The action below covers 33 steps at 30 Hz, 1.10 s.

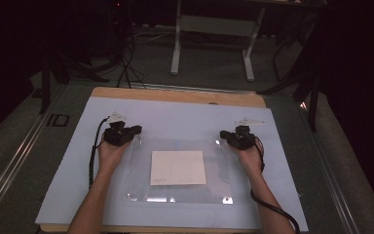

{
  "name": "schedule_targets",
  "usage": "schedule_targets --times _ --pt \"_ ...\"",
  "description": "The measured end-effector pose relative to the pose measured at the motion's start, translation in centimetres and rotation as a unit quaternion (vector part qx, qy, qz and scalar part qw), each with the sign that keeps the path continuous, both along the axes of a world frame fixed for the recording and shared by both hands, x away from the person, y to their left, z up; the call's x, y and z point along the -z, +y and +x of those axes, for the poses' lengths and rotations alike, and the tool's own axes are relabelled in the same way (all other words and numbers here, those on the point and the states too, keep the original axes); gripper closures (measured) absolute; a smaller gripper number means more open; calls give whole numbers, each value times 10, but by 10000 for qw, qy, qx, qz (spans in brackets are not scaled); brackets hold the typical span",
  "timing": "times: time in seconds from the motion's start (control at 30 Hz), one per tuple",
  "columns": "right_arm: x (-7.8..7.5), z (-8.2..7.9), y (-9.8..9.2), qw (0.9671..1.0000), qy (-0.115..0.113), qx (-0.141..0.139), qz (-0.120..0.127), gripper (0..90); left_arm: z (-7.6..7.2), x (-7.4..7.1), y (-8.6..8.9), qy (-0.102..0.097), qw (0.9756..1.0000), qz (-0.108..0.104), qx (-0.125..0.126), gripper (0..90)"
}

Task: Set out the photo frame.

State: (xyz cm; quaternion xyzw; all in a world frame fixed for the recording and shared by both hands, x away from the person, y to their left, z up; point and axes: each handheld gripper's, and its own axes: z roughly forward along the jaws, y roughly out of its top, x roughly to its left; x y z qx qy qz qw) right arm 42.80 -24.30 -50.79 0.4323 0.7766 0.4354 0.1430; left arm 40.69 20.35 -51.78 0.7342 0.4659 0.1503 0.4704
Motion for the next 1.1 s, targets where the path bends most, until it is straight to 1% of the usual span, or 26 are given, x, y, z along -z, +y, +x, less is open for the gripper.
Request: schedule_targets --times 0.1,0.13,0.17,0.27,0.33,0.37,0.53,0.7,0.83,0.93,1.03,1.1 --pt "0 6 0 9998 159 43 90 853 6 0 1 93 9999 -94 -23 850" --pt "0 8 -1 9997 196 48 133 853 9 1 2 135 9997 -199 -21 850" --pt "0 11 -2 9994 255 61 206 854 10 2 2 149 9996 -228 -29 851" --pt "0 15 -2 9989 354 107 289 855 14 3 2 204 9992 -335 -95 852" --pt "0 18 -2 9986 393 133 326 856 17 4 2 255 9985 -458 -175 853" --pt "0 20 -3 9981 455 149 383 856 18 4 2 270 9983 -481 -193 854" --pt "1 27 -3 9970 578 201 481 856 24 6 1 381 9971 -575 -332 857" --pt "3 32 -4 9958 652 262 585 855 29 8 -3 468 9948 -694 -577 857" --pt "2 32 -3 9966 623 240 488 849 30 9 -3 516 9939 -748 -629 857" --pt "0 31 0 9979 530 230 306 840 30 9 -4 517 9937 -740 -666 857" --pt "-1 29 1 9986 445 234 183 834 31 9 -5 537 9930 -747 -736 857" --pt "-1 26 -1 9986 414 246 215 828 31 9 -5 569 9925 -773 -764 858"
